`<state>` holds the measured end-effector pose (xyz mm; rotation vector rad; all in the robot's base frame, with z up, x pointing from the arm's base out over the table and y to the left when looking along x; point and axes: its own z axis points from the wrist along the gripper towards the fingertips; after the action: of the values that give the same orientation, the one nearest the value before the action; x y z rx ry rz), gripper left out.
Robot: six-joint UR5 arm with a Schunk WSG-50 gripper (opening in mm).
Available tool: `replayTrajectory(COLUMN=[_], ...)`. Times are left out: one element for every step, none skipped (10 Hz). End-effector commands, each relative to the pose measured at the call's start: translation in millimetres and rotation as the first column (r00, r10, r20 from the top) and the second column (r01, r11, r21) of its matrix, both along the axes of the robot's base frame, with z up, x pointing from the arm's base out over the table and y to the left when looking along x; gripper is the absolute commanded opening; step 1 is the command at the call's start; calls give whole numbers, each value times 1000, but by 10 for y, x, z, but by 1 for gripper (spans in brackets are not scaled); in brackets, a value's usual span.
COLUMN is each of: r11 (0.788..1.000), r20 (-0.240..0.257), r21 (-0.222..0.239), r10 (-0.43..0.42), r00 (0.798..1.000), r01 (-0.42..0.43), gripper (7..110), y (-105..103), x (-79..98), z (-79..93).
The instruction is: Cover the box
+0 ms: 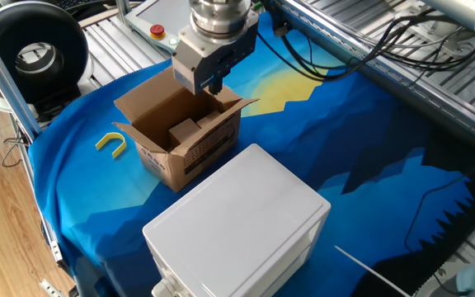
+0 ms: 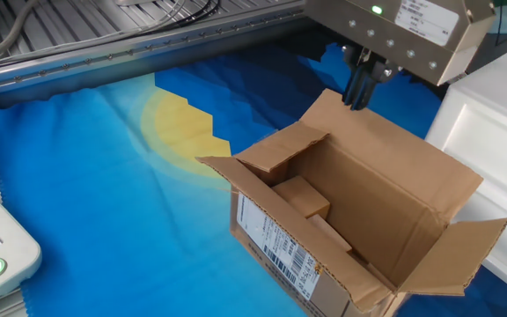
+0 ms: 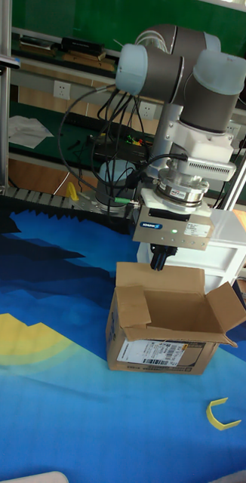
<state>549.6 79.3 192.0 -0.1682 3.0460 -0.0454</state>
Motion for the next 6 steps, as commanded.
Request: replayTrajectory(r11=[1000, 1000, 999, 999, 999, 999], r20=[-68, -70, -70, -48, -11, 3], r21=[-3, 21, 37, 39, 36, 31], r10=[-12, -13, -15, -26, -29, -28], r00=[998, 997, 997, 999, 1000, 1000], r01=[12, 15, 18, 28, 30, 28], gripper=[7, 7, 7, 7, 7, 7], y=[-56, 6, 44, 48, 36, 25], x=[-145, -149, -148, -91, 1, 35], z=[10, 9, 10, 12, 17, 20])
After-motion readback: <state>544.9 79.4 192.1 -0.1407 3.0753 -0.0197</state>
